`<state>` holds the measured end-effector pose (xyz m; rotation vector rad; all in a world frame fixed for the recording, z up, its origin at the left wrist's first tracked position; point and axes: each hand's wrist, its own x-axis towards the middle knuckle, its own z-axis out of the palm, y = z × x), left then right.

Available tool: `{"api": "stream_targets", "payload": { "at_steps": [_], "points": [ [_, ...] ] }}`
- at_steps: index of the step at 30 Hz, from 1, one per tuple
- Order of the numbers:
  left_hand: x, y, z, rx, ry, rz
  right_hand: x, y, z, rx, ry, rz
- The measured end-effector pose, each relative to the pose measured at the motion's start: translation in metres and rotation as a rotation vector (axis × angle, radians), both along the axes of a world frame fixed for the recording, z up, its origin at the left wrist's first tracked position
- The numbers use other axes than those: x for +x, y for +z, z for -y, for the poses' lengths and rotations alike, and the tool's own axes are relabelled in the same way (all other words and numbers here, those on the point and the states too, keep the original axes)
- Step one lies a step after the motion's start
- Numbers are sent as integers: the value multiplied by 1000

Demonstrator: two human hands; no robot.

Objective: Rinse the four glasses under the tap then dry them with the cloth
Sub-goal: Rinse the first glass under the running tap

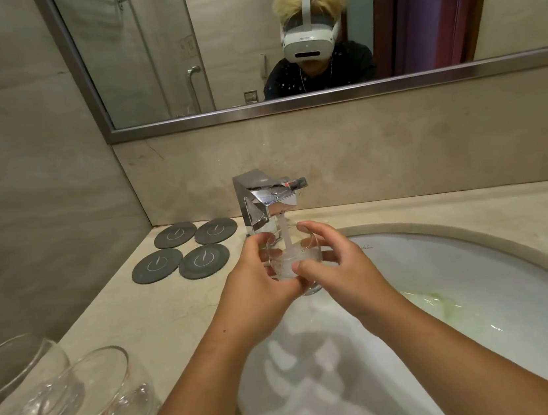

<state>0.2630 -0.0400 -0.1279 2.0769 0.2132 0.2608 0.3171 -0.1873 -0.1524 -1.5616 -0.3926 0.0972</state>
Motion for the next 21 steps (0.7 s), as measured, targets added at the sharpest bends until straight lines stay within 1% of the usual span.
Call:
{"api": "stream_targets", "payload": {
  "at_steps": [5,9,11,14,18,21],
  "points": [
    [0,1,0,-28,26,9,2,-3,1,14,28,-14],
    [-2,5,3,-98,61,-18,0,3,2,-16,9,-48],
    [-4,9,5,-134,72,-50,0,6,2,-26,6,-113],
    [-3,9,8,-212,75,-108,0,15,2,-33,76,-287],
    [0,8,10,-336,89,-278,1,25,2,-199,115,-398],
    [-1,6,10,-394,43,-358,-2,27,4,-286,130,-441]
  ]
}}
